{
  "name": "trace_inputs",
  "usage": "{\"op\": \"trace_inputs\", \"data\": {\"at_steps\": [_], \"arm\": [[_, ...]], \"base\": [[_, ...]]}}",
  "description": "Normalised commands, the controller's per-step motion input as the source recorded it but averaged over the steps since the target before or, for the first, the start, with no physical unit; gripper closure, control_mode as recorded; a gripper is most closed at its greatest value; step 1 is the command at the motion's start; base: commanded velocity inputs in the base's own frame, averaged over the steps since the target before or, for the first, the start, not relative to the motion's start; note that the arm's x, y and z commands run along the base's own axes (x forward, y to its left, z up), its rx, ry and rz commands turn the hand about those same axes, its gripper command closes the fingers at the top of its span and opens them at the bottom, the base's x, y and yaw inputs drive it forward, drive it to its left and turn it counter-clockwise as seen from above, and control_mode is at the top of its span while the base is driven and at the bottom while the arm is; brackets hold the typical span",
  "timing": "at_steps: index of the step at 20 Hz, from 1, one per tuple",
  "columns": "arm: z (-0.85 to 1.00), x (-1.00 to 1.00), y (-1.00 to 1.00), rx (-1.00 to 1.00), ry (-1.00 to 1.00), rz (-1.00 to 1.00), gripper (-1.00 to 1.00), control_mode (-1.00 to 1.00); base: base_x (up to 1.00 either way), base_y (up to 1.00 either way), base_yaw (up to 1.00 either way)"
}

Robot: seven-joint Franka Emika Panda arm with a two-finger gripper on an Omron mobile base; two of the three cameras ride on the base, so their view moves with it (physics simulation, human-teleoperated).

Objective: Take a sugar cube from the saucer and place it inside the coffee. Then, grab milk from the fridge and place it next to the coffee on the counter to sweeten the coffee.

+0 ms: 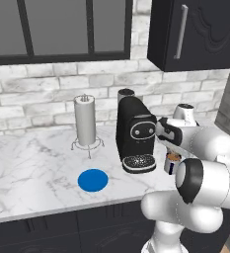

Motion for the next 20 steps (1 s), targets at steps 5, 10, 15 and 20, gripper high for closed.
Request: {"op": "trace_inputs", "data": {"at_steps": [5, 10, 15, 20], "arm": [[-0.02, 0.01, 0.0, 0.0, 0.0, 0.0, -1.0, -1.0], [0.1, 0.03, 0.0, 0.0, 0.0, -0.01, -1.0, -1.0], [0.67, -0.25, 0.0, 0.0, -0.12, 0.0, -1.0, -1.0], [0.78, -0.67, 0.0, -0.01, -0.25, 0.08, -1.0, -1.0]], "base": [[0.0, 0.0, 0.0], [0.0, 0.0, 0.0], [0.0, 0.0, 0.0], [0.0, 0.0, 0.0]]}}
